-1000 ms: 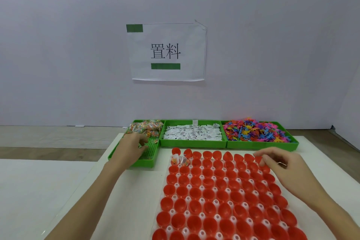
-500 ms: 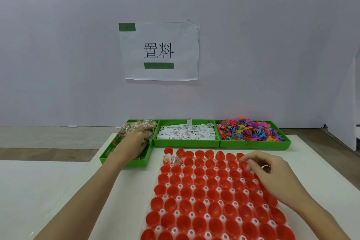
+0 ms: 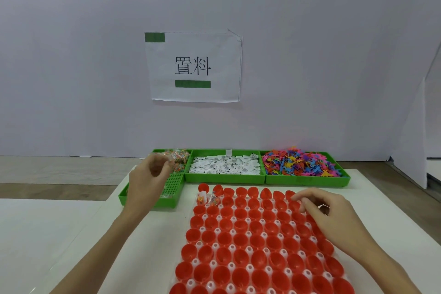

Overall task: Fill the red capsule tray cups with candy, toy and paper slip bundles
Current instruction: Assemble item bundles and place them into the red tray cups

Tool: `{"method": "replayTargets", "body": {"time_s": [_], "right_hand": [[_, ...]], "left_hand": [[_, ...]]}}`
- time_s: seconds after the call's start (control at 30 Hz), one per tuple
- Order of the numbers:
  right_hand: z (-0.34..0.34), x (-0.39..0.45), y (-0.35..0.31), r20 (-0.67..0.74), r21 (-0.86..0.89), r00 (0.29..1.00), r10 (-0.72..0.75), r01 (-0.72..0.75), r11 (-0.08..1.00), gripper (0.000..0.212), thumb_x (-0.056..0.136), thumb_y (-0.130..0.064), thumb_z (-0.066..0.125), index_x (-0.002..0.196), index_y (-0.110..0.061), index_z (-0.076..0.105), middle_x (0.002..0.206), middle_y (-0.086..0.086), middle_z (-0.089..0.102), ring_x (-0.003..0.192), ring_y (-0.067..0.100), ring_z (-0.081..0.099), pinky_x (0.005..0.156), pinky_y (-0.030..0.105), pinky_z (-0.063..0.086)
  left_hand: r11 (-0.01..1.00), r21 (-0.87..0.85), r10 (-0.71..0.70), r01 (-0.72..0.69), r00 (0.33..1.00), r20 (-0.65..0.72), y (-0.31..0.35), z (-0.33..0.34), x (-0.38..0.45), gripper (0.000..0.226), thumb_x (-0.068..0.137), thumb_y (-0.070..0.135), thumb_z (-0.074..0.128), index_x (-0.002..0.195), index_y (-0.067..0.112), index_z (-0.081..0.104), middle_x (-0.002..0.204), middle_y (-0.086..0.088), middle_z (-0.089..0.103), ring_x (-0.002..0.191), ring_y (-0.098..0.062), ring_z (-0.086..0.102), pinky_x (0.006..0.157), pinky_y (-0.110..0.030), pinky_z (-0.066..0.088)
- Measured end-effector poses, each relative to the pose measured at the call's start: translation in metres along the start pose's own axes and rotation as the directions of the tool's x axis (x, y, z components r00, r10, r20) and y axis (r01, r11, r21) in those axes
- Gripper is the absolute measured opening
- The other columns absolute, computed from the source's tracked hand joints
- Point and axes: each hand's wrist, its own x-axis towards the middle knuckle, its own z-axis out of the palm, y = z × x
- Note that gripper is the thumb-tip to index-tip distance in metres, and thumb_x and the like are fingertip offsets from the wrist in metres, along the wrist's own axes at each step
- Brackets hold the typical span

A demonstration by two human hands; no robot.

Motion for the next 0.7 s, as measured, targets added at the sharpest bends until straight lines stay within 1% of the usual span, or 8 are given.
{"method": "replayTargets", "body": {"time_s": [0.13, 0.2, 0.33, 0.47, 0.53, 0.6, 0.63, 0.7], "right_hand": [[0.004, 0.001, -0.011, 0.008, -0.017, 1.000, -0.030, 0.030, 0.999, 0.031, 0.099, -0.011, 0.061, 0.093, -0.039, 0.074, 0.078, -0.015, 0.073, 0.081, 0.002, 0.067, 0.066, 0.012, 0.048], [0.010, 0.007, -0.021, 0.042, -0.057, 0.997, -0.059, 0.061, 0.996, 0.030, 0.099, -0.013, 0.061, 0.095, -0.040, 0.074, 0.081, -0.019, 0.073, 0.085, 0.000, 0.067, 0.070, 0.011, 0.049], [0.028, 0.041, -0.039, 0.168, -0.182, 0.980, -0.107, 0.138, 0.974, 0.023, 0.100, -0.016, 0.060, 0.103, -0.034, 0.074, 0.084, -0.023, 0.072, 0.089, -0.008, 0.065, 0.076, 0.006, 0.047], [0.057, 0.097, -0.046, 0.234, -0.317, 0.965, -0.117, 0.189, 0.929, 0.021, 0.103, -0.022, 0.057, 0.112, -0.019, 0.076, 0.091, -0.013, 0.073, 0.074, -0.006, 0.064, 0.065, 0.006, 0.043], [0.071, 0.123, -0.046, 0.251, -0.371, 0.962, -0.110, 0.201, 0.907, 0.023, 0.104, -0.023, 0.057, 0.112, -0.014, 0.076, 0.087, -0.008, 0.071, 0.058, -0.005, 0.057, 0.054, 0.008, 0.039], [0.084, 0.143, -0.041, 0.272, -0.428, 0.959, -0.075, 0.191, 0.883, 0.024, 0.103, -0.021, 0.057, 0.108, -0.008, 0.077, 0.088, 0.001, 0.075, 0.049, 0.000, 0.050, 0.052, 0.012, 0.038], [0.090, 0.151, -0.039, 0.285, -0.452, 0.957, -0.050, 0.180, 0.874, 0.025, 0.103, -0.019, 0.058, 0.104, -0.003, 0.077, 0.094, 0.008, 0.077, 0.051, 0.003, 0.051, 0.056, 0.015, 0.044], [0.100, 0.162, -0.032, 0.304, -0.487, 0.953, -0.006, 0.161, 0.858, 0.023, 0.100, -0.015, 0.062, 0.097, 0.003, 0.077, 0.105, 0.016, 0.077, 0.068, 0.020, 0.066, 0.079, 0.034, 0.058]], "left_hand": [[0.950, -0.292, -0.114, 0.113, 0.993, 0.012, 0.005, -0.011, -0.047, 0.024, 0.101, 0.008, 0.058, 0.090, 0.024, 0.072, 0.074, -0.005, 0.072, 0.066, -0.014, 0.069, 0.065, -0.020, 0.055], [0.938, -0.323, -0.119, 0.122, 0.992, 0.029, 0.001, -0.014, -0.060, 0.026, 0.101, 0.006, 0.057, 0.094, 0.026, 0.072, 0.069, -0.007, 0.068, 0.061, -0.014, 0.064, 0.059, -0.018, 0.053], [0.938, -0.329, -0.074, 0.108, 0.991, 0.114, -0.006, -0.013, -0.063, 0.024, 0.102, 0.006, 0.055, 0.108, 0.024, 0.070, 0.071, -0.011, 0.067, 0.061, -0.020, 0.063, 0.059, -0.022, 0.054], [0.926, -0.354, -0.060, 0.132, 0.977, 0.207, -0.010, -0.009, -0.063, 0.023, 0.102, 0.006, 0.057, 0.106, 0.020, 0.074, 0.076, -0.011, 0.071, 0.066, -0.025, 0.068, 0.064, -0.026, 0.058], [0.927, -0.349, -0.051, 0.137, 0.969, 0.243, -0.011, -0.007, -0.066, 0.020, 0.099, 0.007, 0.060, 0.106, 0.020, 0.073, 0.080, -0.011, 0.073, 0.068, -0.025, 0.071, 0.066, -0.028, 0.059], [0.928, -0.348, -0.034, 0.130, 0.962, 0.269, -0.011, -0.006, -0.068, 0.017, 0.096, 0.007, 0.066, 0.106, 0.019, 0.072, 0.082, -0.012, 0.074, 0.069, -0.024, 0.073, 0.067, -0.029, 0.060], [0.927, -0.352, -0.026, 0.126, 0.961, 0.276, -0.011, -0.006, -0.069, 0.016, 0.094, 0.008, 0.069, 0.106, 0.018, 0.071, 0.082, -0.012, 0.075, 0.069, -0.024, 0.073, 0.067, -0.029, 0.060], [0.919, -0.372, -0.020, 0.128, 0.959, 0.282, -0.010, -0.006, -0.069, 0.015, 0.092, 0.009, 0.072, 0.105, 0.016, 0.070, 0.081, -0.012, 0.075, 0.070, -0.025, 0.074, 0.066, -0.028, 0.060]]}}
